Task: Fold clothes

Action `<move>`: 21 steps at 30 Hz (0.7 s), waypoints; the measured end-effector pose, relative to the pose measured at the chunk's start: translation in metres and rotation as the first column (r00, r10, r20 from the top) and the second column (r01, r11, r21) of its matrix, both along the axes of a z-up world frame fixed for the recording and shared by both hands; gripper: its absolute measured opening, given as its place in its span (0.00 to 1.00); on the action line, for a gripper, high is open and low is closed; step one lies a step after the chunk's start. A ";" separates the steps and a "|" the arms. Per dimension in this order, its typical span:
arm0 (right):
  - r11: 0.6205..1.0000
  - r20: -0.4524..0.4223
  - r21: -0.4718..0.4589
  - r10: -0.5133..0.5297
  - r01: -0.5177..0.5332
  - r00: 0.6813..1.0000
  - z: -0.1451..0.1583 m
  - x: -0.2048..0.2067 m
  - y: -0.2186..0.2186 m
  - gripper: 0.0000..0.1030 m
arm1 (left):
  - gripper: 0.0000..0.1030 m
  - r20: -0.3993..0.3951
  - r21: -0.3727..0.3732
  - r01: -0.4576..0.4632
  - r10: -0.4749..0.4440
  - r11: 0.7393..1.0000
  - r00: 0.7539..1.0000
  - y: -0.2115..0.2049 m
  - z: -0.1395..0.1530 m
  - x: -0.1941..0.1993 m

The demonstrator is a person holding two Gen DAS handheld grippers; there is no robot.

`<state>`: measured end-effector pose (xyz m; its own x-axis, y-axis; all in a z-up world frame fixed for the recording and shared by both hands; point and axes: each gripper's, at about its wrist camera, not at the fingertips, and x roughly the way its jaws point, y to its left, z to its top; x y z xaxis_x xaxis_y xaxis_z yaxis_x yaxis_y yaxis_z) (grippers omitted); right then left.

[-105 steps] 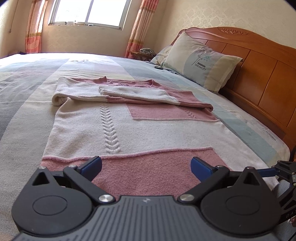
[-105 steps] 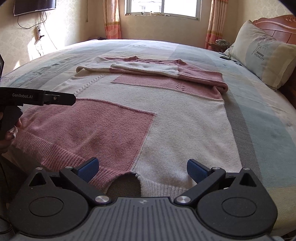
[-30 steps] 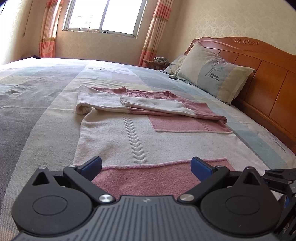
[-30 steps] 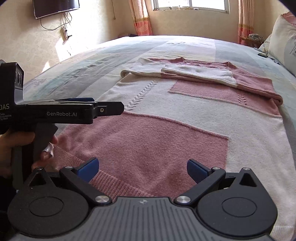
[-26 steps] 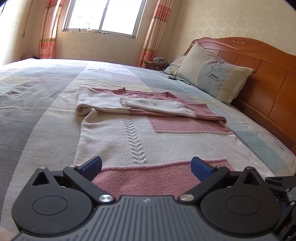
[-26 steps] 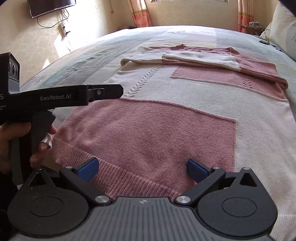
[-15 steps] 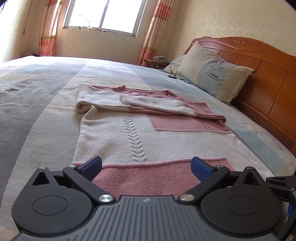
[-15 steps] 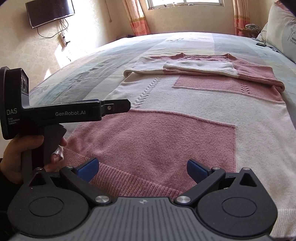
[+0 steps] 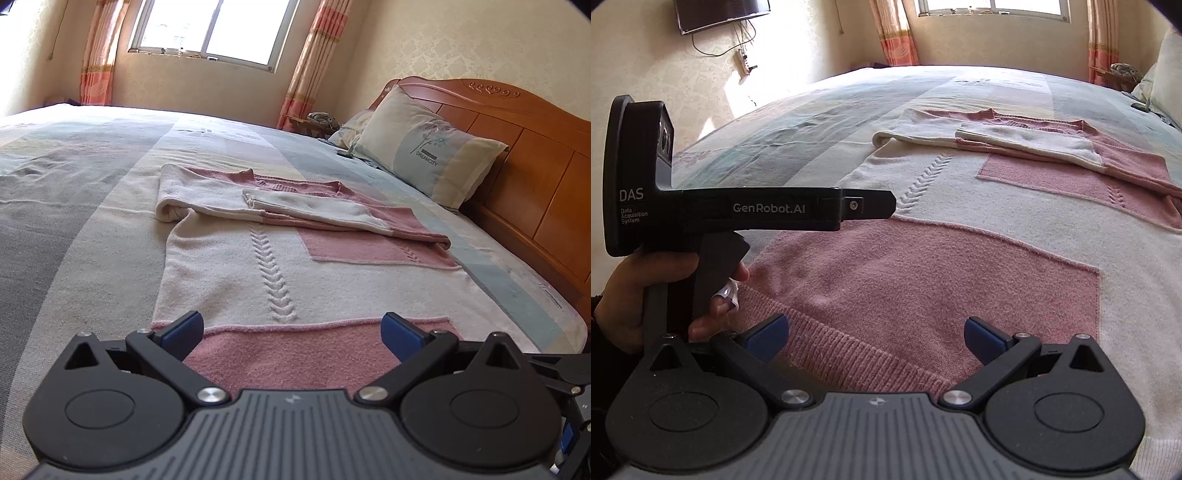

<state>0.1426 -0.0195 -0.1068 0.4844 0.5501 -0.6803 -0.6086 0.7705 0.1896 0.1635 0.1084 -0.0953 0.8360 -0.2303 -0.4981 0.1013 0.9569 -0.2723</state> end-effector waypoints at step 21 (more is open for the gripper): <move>0.942 0.069 -0.046 -0.329 0.333 0.942 0.001 0.015 -0.118 1.00 | 0.99 -0.075 -0.016 0.155 -0.156 0.988 0.985 -0.027 -0.015 0.002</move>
<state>0.1573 -0.1373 -0.1062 0.6735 0.3137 -0.6694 -0.3262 0.9387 0.1117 0.1652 0.0813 -0.1102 0.7497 -0.3599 -0.5554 0.2277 0.9282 -0.2941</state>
